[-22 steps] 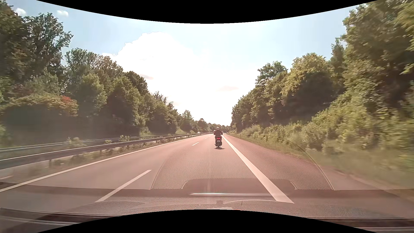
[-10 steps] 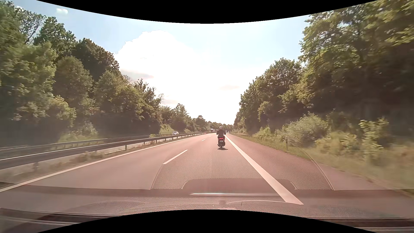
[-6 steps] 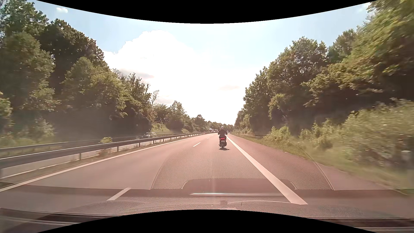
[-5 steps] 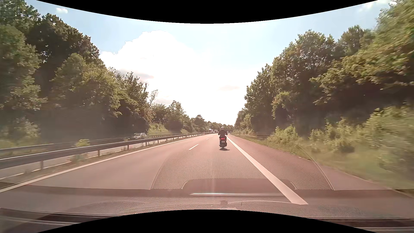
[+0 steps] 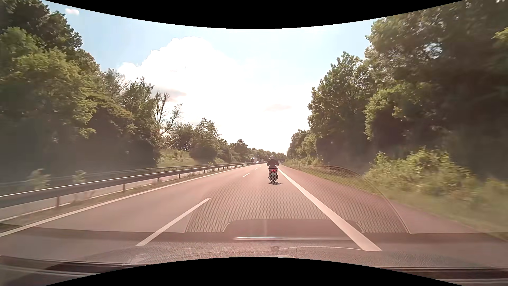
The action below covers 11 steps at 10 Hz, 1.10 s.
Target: Follow the waypoints while adhering to traffic rules and regulations
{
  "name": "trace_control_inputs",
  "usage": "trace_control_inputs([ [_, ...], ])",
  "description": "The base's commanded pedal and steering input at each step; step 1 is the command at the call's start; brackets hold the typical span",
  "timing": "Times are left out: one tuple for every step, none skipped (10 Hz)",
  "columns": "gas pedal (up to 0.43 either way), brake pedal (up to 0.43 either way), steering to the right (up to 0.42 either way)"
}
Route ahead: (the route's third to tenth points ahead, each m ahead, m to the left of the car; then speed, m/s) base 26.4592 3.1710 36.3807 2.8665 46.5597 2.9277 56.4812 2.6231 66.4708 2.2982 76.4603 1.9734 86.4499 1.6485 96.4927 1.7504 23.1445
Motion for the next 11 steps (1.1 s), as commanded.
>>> trace_control_inputs([
  [0.177, 0.012, 0.005],
  [0.189, 0.012, 0.005],
  [0.197, 0.012, 0.005],
  [0.197, 0.012, 0.005],
  [0.209, 0.012, 0.005],
  [0.209, 0.012, 0.004],
  [0.209, 0.012, 0.002],
  [0.220, 0.012, 0.001],
  [0.220, 0.012, 0.000],
  [0.220, 0.012, -0.001],
  [0.220, 0.012, -0.001],
])
